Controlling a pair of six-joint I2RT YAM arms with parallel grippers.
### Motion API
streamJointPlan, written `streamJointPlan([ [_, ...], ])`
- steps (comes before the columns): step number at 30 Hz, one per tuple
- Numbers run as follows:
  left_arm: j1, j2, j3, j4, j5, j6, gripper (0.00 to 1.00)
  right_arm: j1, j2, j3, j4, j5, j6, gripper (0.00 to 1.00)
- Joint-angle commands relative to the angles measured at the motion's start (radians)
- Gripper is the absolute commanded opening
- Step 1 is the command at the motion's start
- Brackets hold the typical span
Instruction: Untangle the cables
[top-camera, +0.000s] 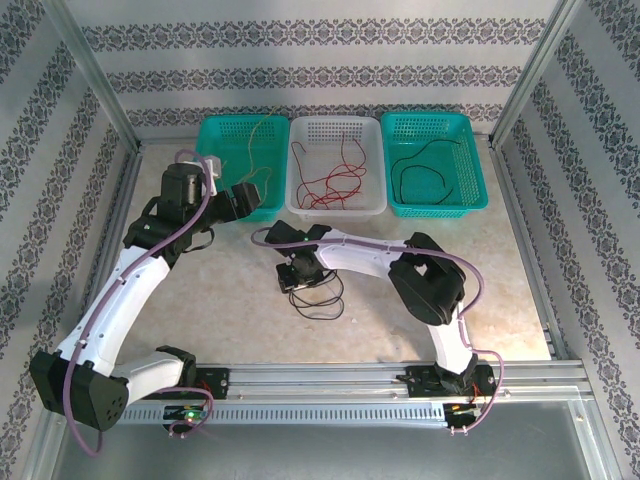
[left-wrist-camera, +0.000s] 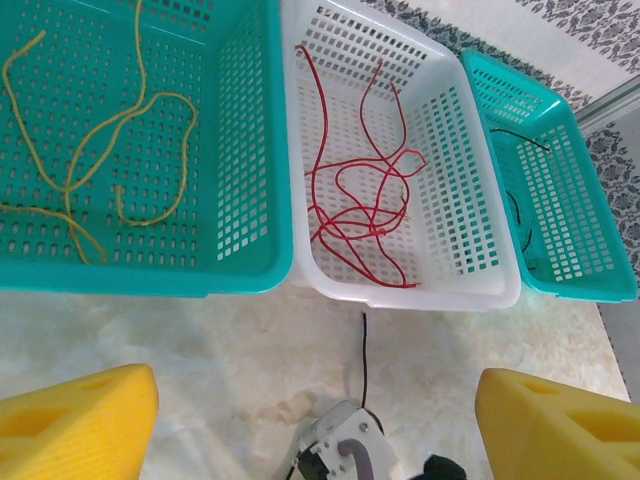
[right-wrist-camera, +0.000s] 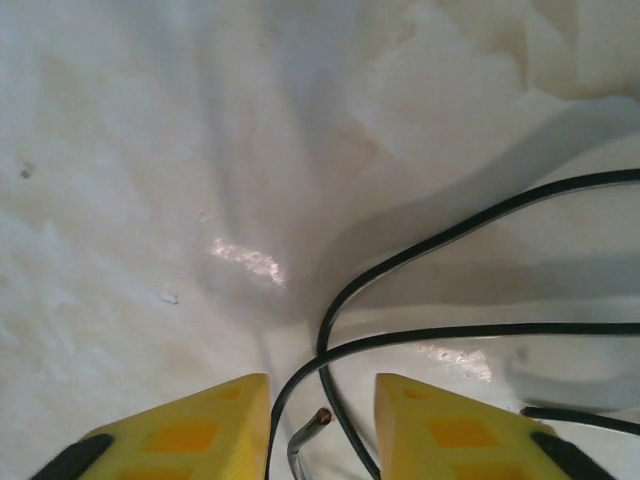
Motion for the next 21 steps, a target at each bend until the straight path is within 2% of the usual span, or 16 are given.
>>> streamJointPlan([
  [1, 0.018, -0.018, -0.011, 0.009, 0.018, 0.007, 0.82, -0.007, 0.023, 0.039, -0.048, -0.010, 0.010, 0.26],
  [3, 0.022, -0.016, -0.009, 0.011, 0.023, 0.007, 0.82, -0.009, 0.029, 0.046, -0.056, -0.012, 0.010, 0.26],
  [6, 0.023, -0.015, -0.010, 0.016, 0.030, 0.006, 0.81, -0.013, 0.013, 0.040, -0.053, -0.008, 0.006, 0.08],
  [8, 0.024, -0.014, -0.006, 0.016, 0.035, 0.006, 0.81, -0.013, -0.038, 0.008, -0.020, 0.007, -0.002, 0.01],
  [11, 0.026, -0.011, 0.003, 0.024, 0.049, 0.005, 0.81, -0.015, -0.148, -0.034, 0.008, 0.041, -0.023, 0.00],
  [16, 0.027, -0.005, 0.006, 0.108, 0.148, -0.034, 0.77, -0.045, -0.383, -0.049, 0.046, 0.037, -0.057, 0.00],
  [19, 0.024, 0.002, -0.007, 0.206, 0.243, -0.077, 0.68, -0.095, -0.510, -0.041, 0.051, 0.017, -0.063, 0.00],
  [21, 0.022, 0.001, -0.020, 0.288, 0.308, -0.114, 0.66, -0.137, -0.586, -0.034, 0.061, 0.004, -0.062, 0.00],
])
